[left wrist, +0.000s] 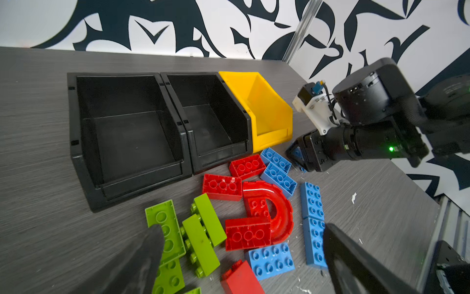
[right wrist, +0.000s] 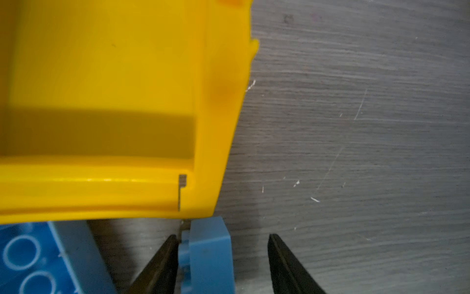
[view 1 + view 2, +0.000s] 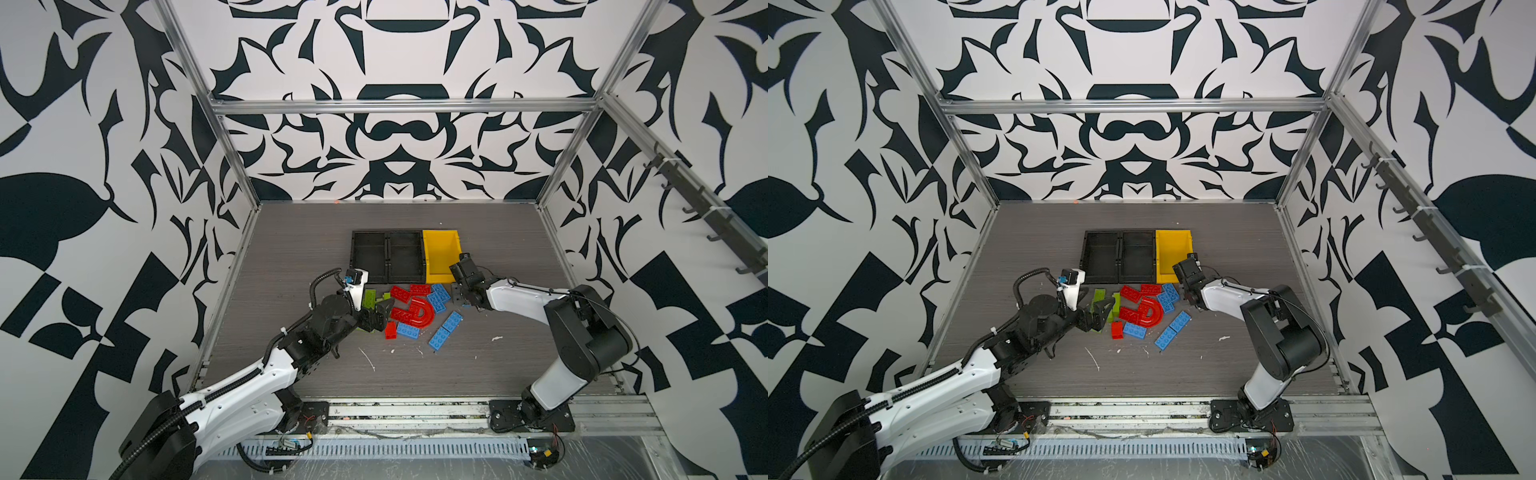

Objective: Sort the legos into containers by color
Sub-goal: 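Reach right gripper to blue brick by yellow bin while left arm moves over green bricks, then lift the blue brick with the right gripper and drop it into the yellow bin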

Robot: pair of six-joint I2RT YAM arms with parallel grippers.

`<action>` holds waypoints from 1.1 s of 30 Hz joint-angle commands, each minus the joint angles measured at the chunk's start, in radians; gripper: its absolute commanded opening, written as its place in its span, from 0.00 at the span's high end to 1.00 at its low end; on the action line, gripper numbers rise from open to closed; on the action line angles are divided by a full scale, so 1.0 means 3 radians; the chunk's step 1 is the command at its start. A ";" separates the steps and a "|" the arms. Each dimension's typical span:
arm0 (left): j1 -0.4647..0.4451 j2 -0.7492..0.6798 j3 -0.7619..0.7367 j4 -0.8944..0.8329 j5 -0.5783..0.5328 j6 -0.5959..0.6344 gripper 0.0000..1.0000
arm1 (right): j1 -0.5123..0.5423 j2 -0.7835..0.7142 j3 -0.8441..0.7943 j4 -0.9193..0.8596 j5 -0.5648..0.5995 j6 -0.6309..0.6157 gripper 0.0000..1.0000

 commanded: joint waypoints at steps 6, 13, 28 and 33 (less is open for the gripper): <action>-0.0012 0.0017 0.0014 0.0021 0.0078 0.0016 0.00 | -0.0088 -0.0004 -0.0053 0.0340 -0.0239 -0.0009 0.51; -0.0012 -0.0061 0.0013 -0.0024 0.0061 0.0036 0.00 | -0.0104 -0.0014 -0.0083 0.0324 -0.0194 -0.0024 0.66; -0.0012 -0.0304 -0.0055 -0.0082 -0.0007 0.0061 0.00 | -0.0086 -0.0756 -0.0187 0.0029 -0.0194 -0.0045 0.82; -0.0012 -0.0366 -0.0047 -0.0113 -0.0025 0.0060 0.00 | -0.0049 -0.1148 -0.0246 0.0014 -0.0293 -0.0036 0.82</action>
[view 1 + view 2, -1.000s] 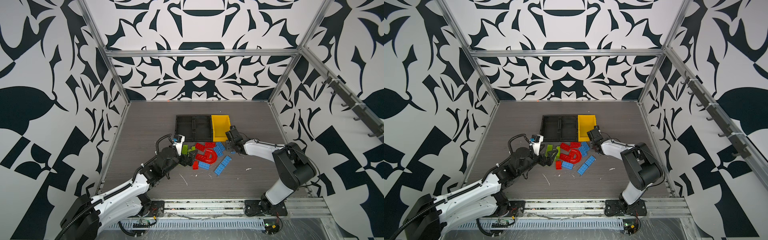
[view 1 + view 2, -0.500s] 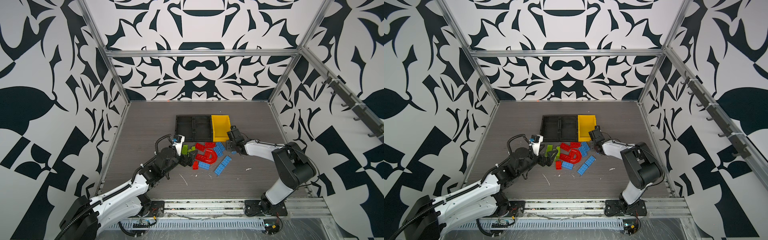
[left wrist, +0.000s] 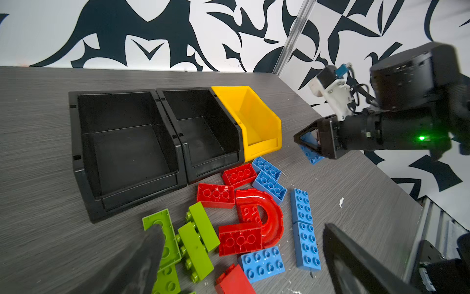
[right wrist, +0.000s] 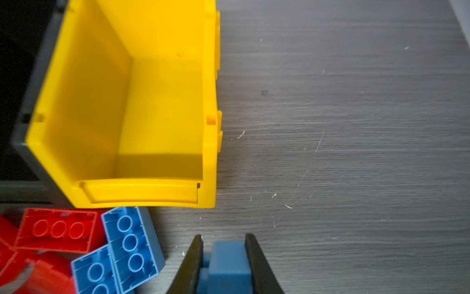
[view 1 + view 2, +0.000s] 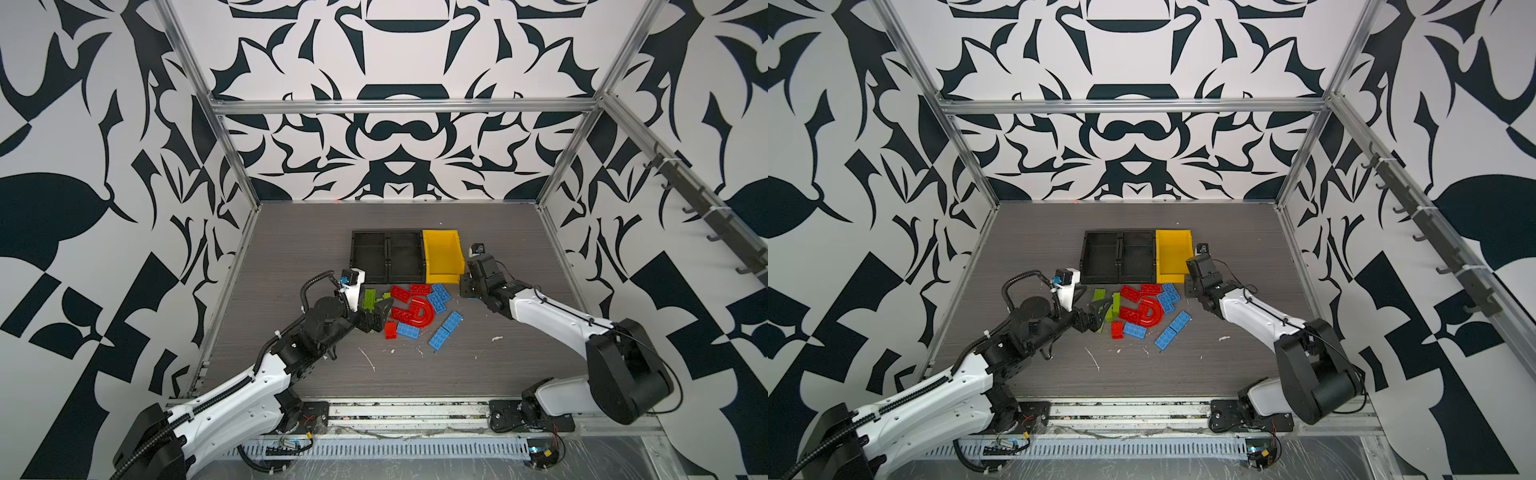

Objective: Sort the legos into containers by color
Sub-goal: 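Lift the blue brick with the right gripper and drop it into the yellow bin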

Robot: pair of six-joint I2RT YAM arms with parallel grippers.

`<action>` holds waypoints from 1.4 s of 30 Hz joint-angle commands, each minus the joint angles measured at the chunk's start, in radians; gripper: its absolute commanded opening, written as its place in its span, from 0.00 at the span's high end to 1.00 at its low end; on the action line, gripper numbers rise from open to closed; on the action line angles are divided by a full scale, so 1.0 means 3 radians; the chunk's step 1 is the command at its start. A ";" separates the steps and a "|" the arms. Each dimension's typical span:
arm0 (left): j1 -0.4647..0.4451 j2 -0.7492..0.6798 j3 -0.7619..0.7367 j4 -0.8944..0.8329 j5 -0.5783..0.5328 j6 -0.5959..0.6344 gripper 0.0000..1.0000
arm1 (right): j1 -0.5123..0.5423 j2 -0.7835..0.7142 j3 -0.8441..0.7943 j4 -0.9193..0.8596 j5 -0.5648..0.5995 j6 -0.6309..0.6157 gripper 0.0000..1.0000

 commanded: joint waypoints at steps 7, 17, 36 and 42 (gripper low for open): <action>-0.0010 -0.0029 -0.0018 -0.0063 -0.0093 0.0087 0.00 | 0.0045 0.0268 0.0440 0.0250 -0.0547 -0.0126 0.82; -0.0010 -0.0073 -0.0021 -0.0075 -0.0031 0.0073 0.00 | 0.0045 0.1149 0.0996 0.0573 -0.0708 -0.0160 0.82; -0.0010 0.0014 -0.0013 -0.0034 0.0026 0.0053 0.00 | -0.0042 0.1845 0.1648 0.0650 -0.0744 -0.0142 0.80; -0.0010 -0.0017 -0.0019 -0.0039 0.0041 0.0047 0.00 | -0.0047 0.1802 0.1676 0.0600 -0.0640 -0.0156 0.59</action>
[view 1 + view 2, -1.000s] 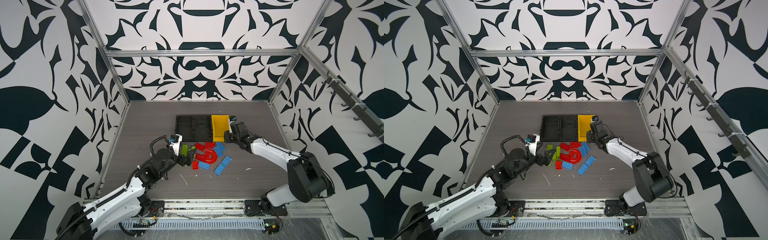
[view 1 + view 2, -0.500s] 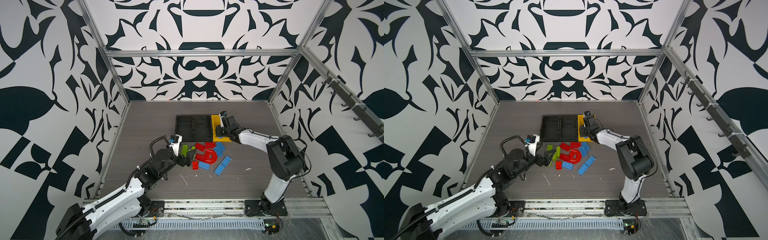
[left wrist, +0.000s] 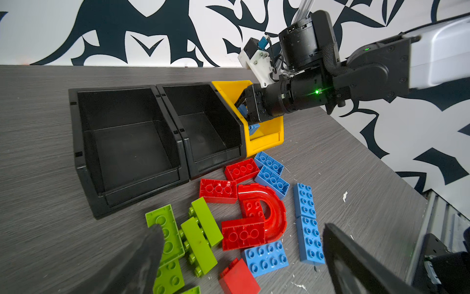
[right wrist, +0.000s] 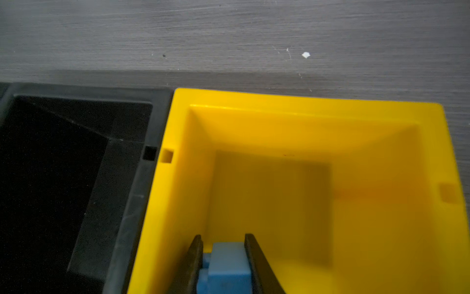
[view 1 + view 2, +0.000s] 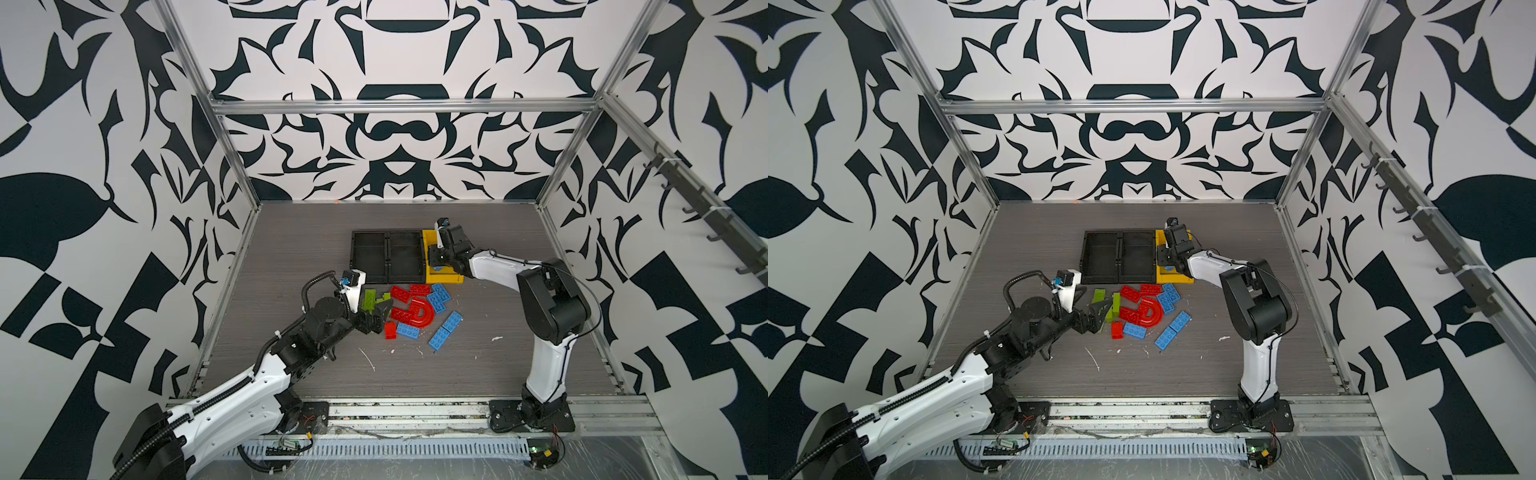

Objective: Sort the legos into containers by color
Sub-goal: 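Lift the blue brick with the right gripper and drop it into the yellow bin, then lower the right gripper onto a blue 2x2 brick near the red arch and grasp it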

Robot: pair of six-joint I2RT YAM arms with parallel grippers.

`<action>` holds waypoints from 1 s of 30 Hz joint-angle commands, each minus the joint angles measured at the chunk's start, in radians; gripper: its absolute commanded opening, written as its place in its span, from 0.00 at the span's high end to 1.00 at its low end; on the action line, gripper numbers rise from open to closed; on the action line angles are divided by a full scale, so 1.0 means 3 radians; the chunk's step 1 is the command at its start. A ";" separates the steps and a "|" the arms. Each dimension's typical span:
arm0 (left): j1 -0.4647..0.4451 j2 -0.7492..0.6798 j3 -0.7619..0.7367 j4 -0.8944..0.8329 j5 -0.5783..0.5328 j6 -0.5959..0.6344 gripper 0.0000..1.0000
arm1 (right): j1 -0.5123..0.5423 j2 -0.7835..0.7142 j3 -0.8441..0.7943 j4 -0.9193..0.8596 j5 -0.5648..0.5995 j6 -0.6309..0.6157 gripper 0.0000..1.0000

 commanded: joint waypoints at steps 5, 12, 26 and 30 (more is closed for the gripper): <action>-0.0010 -0.0080 -0.0019 0.0021 0.0030 -0.0022 0.00 | -0.0008 -0.0361 0.0087 -0.0125 0.0140 -0.0092 0.48; -0.0010 -0.0106 -0.0022 0.0019 0.0051 -0.0047 0.00 | 0.0071 -0.1150 -0.0686 -0.0138 -0.0107 -0.0065 0.47; -0.0010 -0.0126 -0.0042 0.0028 0.0067 -0.0071 0.00 | 0.0793 -0.1697 -0.1650 -0.0488 0.0636 0.0119 0.55; -0.0010 -0.0122 -0.0042 0.0028 0.0053 -0.0064 0.00 | 0.0797 -0.1856 -0.1853 -0.0508 0.0873 0.0284 0.53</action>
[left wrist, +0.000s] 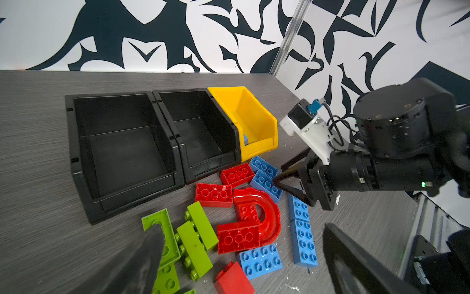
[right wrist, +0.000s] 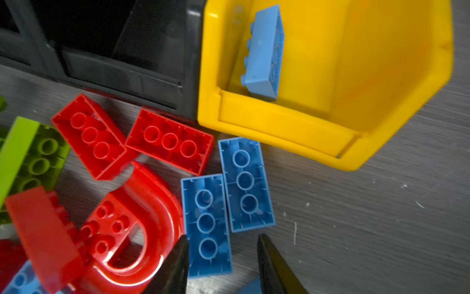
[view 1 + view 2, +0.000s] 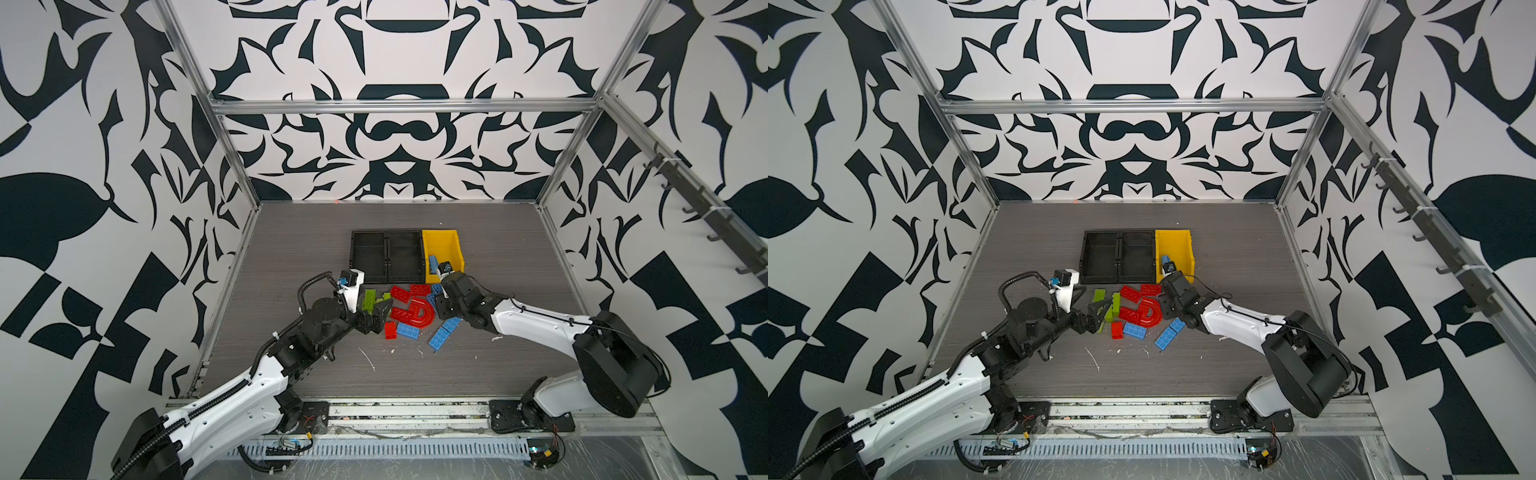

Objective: Sort the legos into containers by color
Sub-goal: 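Lower the right gripper onto a blue 2x2 brick near the red arch and grasp it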

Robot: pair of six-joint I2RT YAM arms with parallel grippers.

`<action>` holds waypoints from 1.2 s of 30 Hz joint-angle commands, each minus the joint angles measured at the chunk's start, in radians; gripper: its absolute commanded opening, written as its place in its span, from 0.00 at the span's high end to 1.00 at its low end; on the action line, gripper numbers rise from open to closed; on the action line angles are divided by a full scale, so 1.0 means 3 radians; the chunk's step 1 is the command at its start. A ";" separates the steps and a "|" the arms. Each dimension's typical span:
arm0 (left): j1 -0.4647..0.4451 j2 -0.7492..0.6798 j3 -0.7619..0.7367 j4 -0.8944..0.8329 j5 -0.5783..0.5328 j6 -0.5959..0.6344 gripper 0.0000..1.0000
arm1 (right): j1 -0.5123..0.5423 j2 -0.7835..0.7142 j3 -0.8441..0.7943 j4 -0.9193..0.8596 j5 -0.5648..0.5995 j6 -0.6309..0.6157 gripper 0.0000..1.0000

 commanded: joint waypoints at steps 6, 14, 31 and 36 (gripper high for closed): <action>-0.0010 -0.0051 -0.0021 -0.0024 -0.0084 0.0042 0.00 | 0.0031 -0.0409 -0.0325 -0.0078 0.0368 0.0304 0.46; -0.0010 -0.0034 -0.0032 0.0004 -0.0025 0.0017 0.00 | 0.0082 -0.0298 -0.0399 0.0020 0.0346 0.0399 0.44; -0.0010 0.0087 -0.0016 0.0065 0.0081 -0.0020 0.00 | 0.0088 -0.0377 -0.0465 -0.0186 0.0724 0.0556 0.43; -0.0010 0.0059 -0.0021 0.0062 0.0088 -0.0030 0.00 | 0.0088 -0.0459 -0.0332 -0.0563 0.0922 0.0614 0.43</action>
